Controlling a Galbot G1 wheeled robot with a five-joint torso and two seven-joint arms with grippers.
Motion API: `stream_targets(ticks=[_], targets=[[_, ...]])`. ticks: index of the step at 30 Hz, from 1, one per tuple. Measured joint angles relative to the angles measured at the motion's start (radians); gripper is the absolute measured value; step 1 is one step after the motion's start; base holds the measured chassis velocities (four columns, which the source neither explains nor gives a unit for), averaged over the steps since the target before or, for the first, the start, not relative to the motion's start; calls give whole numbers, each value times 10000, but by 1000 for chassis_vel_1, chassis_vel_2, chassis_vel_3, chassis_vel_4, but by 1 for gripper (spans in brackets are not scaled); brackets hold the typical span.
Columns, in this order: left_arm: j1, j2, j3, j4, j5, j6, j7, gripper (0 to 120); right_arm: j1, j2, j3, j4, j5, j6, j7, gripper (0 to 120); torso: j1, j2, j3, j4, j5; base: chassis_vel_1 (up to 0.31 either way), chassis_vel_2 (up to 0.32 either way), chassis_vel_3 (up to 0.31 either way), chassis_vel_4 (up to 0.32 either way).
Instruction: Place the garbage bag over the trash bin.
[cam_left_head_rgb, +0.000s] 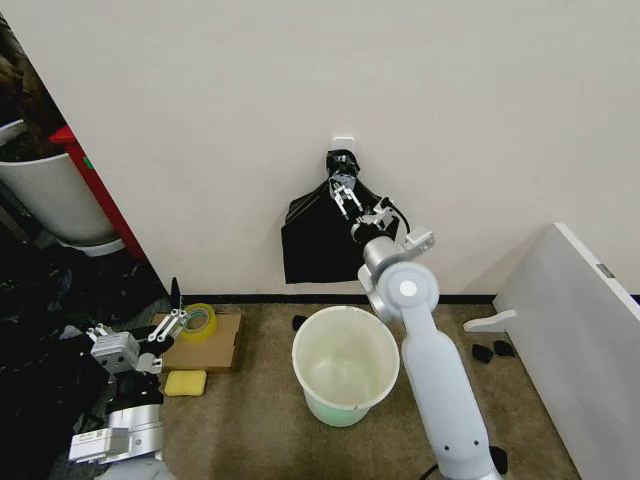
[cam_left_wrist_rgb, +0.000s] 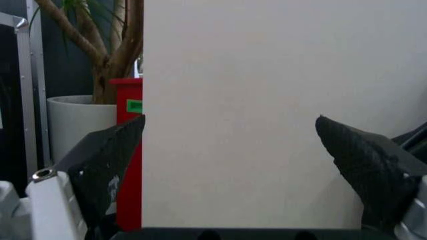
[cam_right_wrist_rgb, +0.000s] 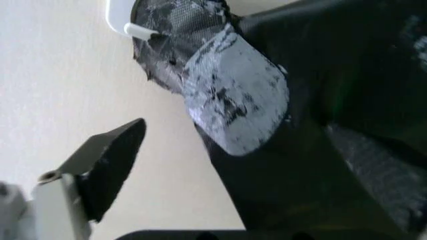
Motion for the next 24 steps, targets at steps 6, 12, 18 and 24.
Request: stream_targets(ticks=[6,12,18,24], targets=[[24,-15,-14,-1,0,-33,-49,100,258,25,33,-364,-212,187,-89,73,0,0,0,0,1,0,0,0,0],[35,-77,13,11,22,-64,-66,100,251,26,135,-214,-225,343,-270,51,0,0,-1,-1,2,0,0,0,0],[3,-125,48,97,59,-65,-68,100,179,27,111,-82,-233,468,-401,31,0,0,-1,0,2,0,0,0,0],[-39,-134,37,260,66,-66,-70,100,-132,15,-143,25,-502,774,-767,7,0,0,-1,0,2,0,0,0,0]])
